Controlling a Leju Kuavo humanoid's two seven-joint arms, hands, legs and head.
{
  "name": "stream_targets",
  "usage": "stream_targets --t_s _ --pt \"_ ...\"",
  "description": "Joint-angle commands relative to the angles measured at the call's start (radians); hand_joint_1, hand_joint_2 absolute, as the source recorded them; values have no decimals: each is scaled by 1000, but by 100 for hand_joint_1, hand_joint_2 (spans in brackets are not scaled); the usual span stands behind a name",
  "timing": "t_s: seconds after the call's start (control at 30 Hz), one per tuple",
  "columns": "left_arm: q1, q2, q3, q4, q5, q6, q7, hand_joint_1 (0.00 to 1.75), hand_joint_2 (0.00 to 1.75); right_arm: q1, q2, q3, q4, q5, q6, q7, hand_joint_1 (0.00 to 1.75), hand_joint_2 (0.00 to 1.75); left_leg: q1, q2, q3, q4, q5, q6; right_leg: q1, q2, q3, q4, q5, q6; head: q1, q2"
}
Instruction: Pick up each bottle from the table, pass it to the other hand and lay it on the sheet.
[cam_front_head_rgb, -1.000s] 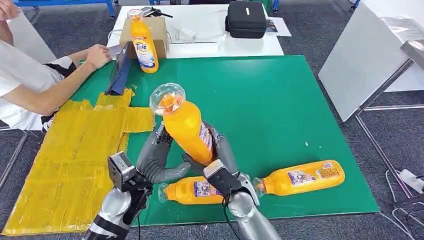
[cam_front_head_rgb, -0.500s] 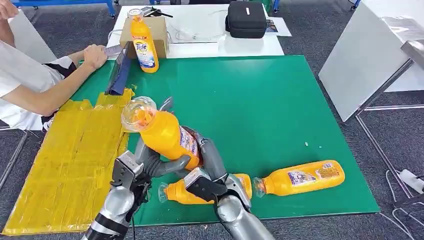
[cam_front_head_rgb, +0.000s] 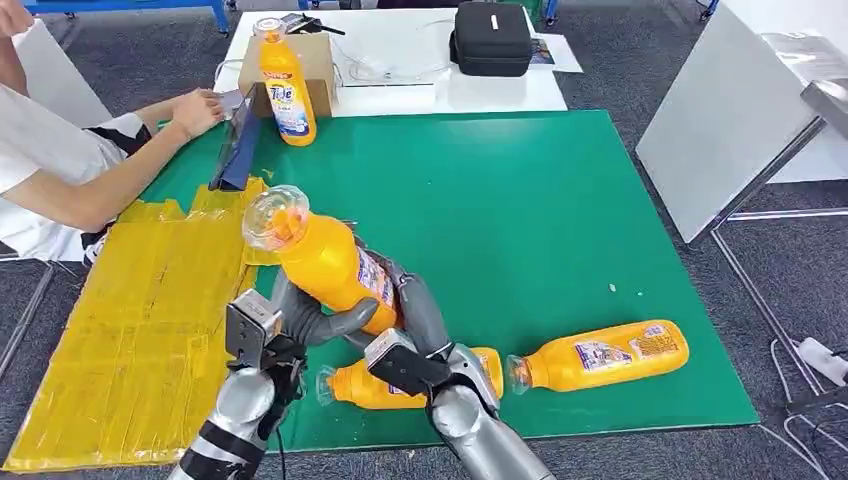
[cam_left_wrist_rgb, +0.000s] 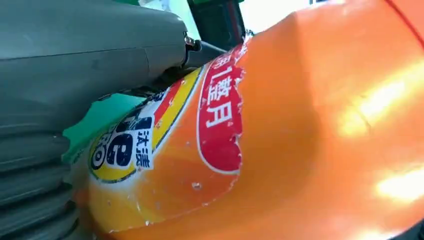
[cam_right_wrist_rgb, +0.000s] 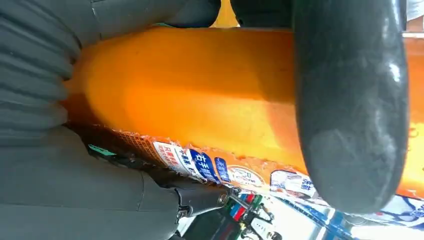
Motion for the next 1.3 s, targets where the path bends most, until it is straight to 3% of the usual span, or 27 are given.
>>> stream_targets --t_s 0.03,0.2,0.23,0.27,0.3,0.5,0.57,0.7,0.77,0.8,0.83,1.03,1.07,1.17,1.3 --pt "-64 -12 38 78 5 9 2 175 175 -17 -30 38 67 6 -4 2 175 175 3 -2 9 0 -3 -2 2 4 9 0 -3 -5 0 0" --pt "-57 -13 57 59 27 21 -7 175 175 -2 -38 7 22 -9 -38 -10 175 175 2 -2 5 0 -2 -1 1 2 6 0 -2 -3 0 0" --pt "-56 -11 60 55 29 24 -9 175 175 3 -40 0 2 -13 -47 -14 133 175 2 -3 5 0 -2 -1 1 1 6 0 -2 -3 0 0" --pt "-55 -3 72 41 30 35 -12 175 175 15 -49 -11 -54 -14 -67 -22 19 175 1 -3 3 0 -1 -1 1 0 4 0 -2 -2 0 0" --pt "-53 4 79 26 30 45 -13 175 175 37 -59 -20 -124 -10 -93 -25 0 175 1 -2 2 0 -1 -1 1 0 3 -1 -1 -2 0 0" --pt "-161 63 155 87 -215 233 57 175 175 114 -115 -30 -455 21 -163 -26 0 175 2 -4 3 3 -3 -1 1 1 4 3 -3 -4 0 0" --pt "-227 77 193 179 -278 233 106 175 175 108 -130 -11 -498 43 -187 -15 0 175 2 -5 1 2 -1 -2 1 -1 2 2 -2 -3 0 0" --pt "-337 105 233 455 -631 446 211 175 175 91 -145 21 -558 60 -228 -15 0 175 2 -3 4 0 0 -2 1 2 4 1 -1 -4 0 0" --pt "-399 142 250 607 -696 367 281 175 175 88 -163 38 -598 73 -245 -11 0 175 0 -3 3 -1 1 -1 0 0 3 0 0 -2 0 0" --pt "-428 170 263 687 -768 415 338 175 175 85 -169 42 -610 94 -256 -5 0 175 0 -3 4 -1 1 -1 0 1 4 0 0 -3 0 0" --pt "-455 177 290 757 -763 431 295 175 175 84 -172 46 -621 103 -263 8 0 175 1 -2 5 -1 1 -2 1 2 5 0 1 -5 1 0" --pt "-460 167 301 767 -766 437 281 175 175 84 -171 47 -612 104 -266 12 0 175 2 3 4 1 0 -2 1 6 3 1 1 -6 0 0" --pt "-466 195 264 789 -933 480 440 175 175 78 -174 52 -612 104 -272 5 0 175 2 2 5 1 0 -2 2 5 4 1 1 -6 0 0" --pt "-505 293 213 971 -1277 489 691 175 175 45 -182 77 -619 74 -243 2 0 175 1 2 3 0 1 -1 1 5 2 1 2 -5 0 0" --pt "-479 346 221 1097 -1383 453 721 175 175 8 -194 95 -590 66 -197 26 0 175 2 11 6 0 -1 -2 1 15 3 2 2 -7 0 0"
